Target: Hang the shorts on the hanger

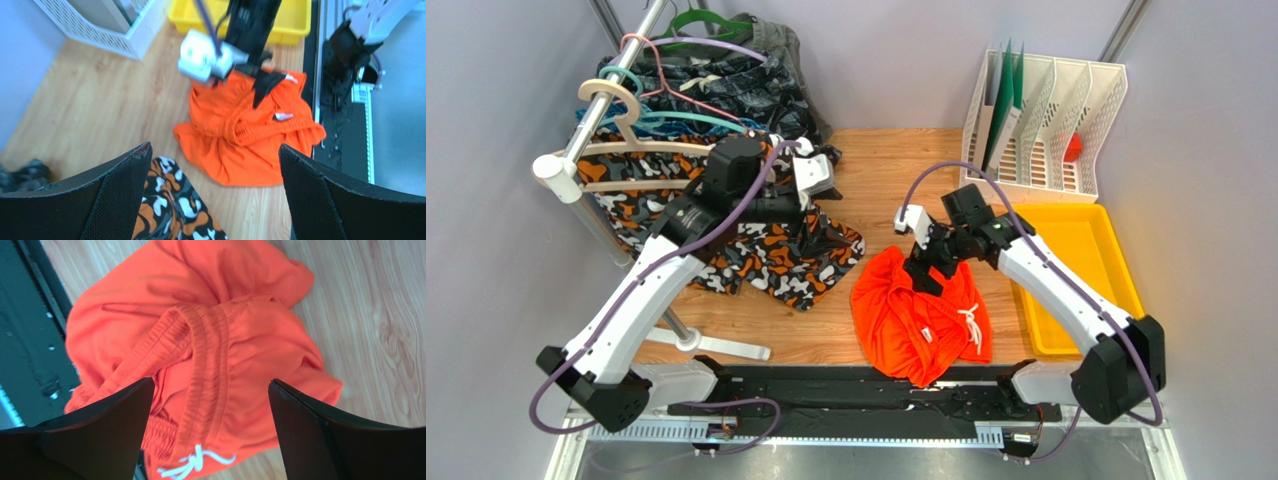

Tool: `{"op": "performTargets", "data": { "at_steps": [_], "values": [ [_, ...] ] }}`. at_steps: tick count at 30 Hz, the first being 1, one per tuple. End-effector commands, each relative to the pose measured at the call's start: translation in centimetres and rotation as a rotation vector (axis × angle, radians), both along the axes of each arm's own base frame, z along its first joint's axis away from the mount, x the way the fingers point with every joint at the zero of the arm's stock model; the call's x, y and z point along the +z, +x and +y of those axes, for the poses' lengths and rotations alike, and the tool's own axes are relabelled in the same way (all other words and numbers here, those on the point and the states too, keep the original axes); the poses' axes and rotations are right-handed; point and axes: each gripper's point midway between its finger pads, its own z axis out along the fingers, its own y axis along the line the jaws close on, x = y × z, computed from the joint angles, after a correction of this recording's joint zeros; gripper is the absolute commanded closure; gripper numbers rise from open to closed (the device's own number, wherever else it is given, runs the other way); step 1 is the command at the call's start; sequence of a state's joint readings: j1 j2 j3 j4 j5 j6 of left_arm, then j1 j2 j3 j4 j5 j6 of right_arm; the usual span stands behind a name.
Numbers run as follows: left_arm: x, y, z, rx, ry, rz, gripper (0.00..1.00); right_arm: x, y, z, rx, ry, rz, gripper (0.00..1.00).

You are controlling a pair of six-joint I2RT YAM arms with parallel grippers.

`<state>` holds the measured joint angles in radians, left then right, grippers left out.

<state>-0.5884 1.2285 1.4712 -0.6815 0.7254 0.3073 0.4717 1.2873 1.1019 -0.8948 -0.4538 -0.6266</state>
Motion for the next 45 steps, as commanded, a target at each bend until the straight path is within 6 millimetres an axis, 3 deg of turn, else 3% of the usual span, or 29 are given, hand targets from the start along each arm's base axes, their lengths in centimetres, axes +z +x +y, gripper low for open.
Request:
{"op": "performTargets", "data": {
  "at_steps": [1,7,12,15,18,20,21,22,23,26,27,28,29,31,32,36,37,39,40,45],
  "values": [
    [3.5,-0.5,-0.1,0.0,-0.116,-0.089,0.01,-0.8,3.9,2.8,0.048,0.022,-0.159,0.11],
    [3.9,-0.8,0.4,0.024,-0.123,-0.099,0.01,-4.1,4.1,5.1,0.103,-0.052,-0.165,0.16],
    [3.7,-1.1,0.6,0.014,-0.113,-0.098,0.01,-7.0,4.1,4.9,0.151,-0.194,-0.199,0.2],
    [3.3,-1.1,0.5,0.004,-0.105,-0.094,0.01,-7.4,4.8,4.6,0.155,-0.243,-0.225,0.24],
    [2.9,-1.1,0.3,-0.009,-0.096,-0.087,0.01,-7.9,5.0,3.6,0.178,-0.315,-0.216,0.38],
    [2.6,-0.8,0.3,-0.008,-0.086,-0.095,0.01,-7.6,5.2,3.3,0.184,-0.34,-0.223,0.56],
    [2.5,-0.7,0.3,-0.007,-0.081,-0.096,0.01,-7.3,5.2,3.1,0.177,-0.345,-0.22,0.66],
    [2.3,-0.5,0.2,-0.012,-0.075,-0.108,0.01,-6.1,6.0,3.4,0.152,-0.33,-0.24,0.87],
    [2.2,-0.4,0.2,-0.015,-0.07,-0.113,0.02,-5.3,6.5,3.2,0.084,-0.314,-0.232,1.0],
    [1.8,-0.3,0.0,-0.041,-0.055,-0.159,0.03,-0.5,9.8,2.5,-0.12,-0.219,-0.24,1.0],
    [1.0,0.1,-0.6,-0.053,-0.023,-0.187,0.03,4.1,13.4,-0.3,-0.424,-0.072,-0.174,1.0],
    [0.7,0.4,-0.8,-0.047,-0.008,-0.197,0.04,4.7,13.8,-1.2,-0.539,-0.022,-0.116,1.0],
    [0.1,0.9,-1.2,-0.053,0.011,-0.203,0.04,5.7,15.2,-3.6,-0.644,0.015,-0.099,1.0],
    [-1.4,1.3,-2.3,-0.057,0.057,-0.203,0.05,7.1,16.0,-4.8,-0.769,0.113,-0.037,1.0],
    [-2.3,1.3,-2.8,-0.065,0.076,-0.193,0.05,7.1,16.4,-6.3,-0.827,0.137,-0.014,1.0],
    [-6.7,1.7,-5.1,-0.087,0.145,-0.132,0.07,5.6,16.0,-6.8,-0.929,0.177,0.087,1.0],
    [-8.9,1.3,-5.9,-0.102,0.176,-0.093,0.07,4.6,15.8,-6.9,-0.945,0.172,0.105,1.0],
    [-10.4,1.6,-6.9,-0.083,0.182,-0.091,0.07,3.6,15.6,-7.1,-0.987,0.164,0.123,1.0],
    [-12.6,1.2,-7.5,-0.08,0.206,-0.043,0.07,2.7,15.3,-7.5,-1.009,0.152,0.136,1.0],
    [-16.7,1.5,-9.7,0.006,0.224,0.056,0.11,1.4,15.3,-9.5,-1.148,0.139,0.16,1.0]
  ]
}}
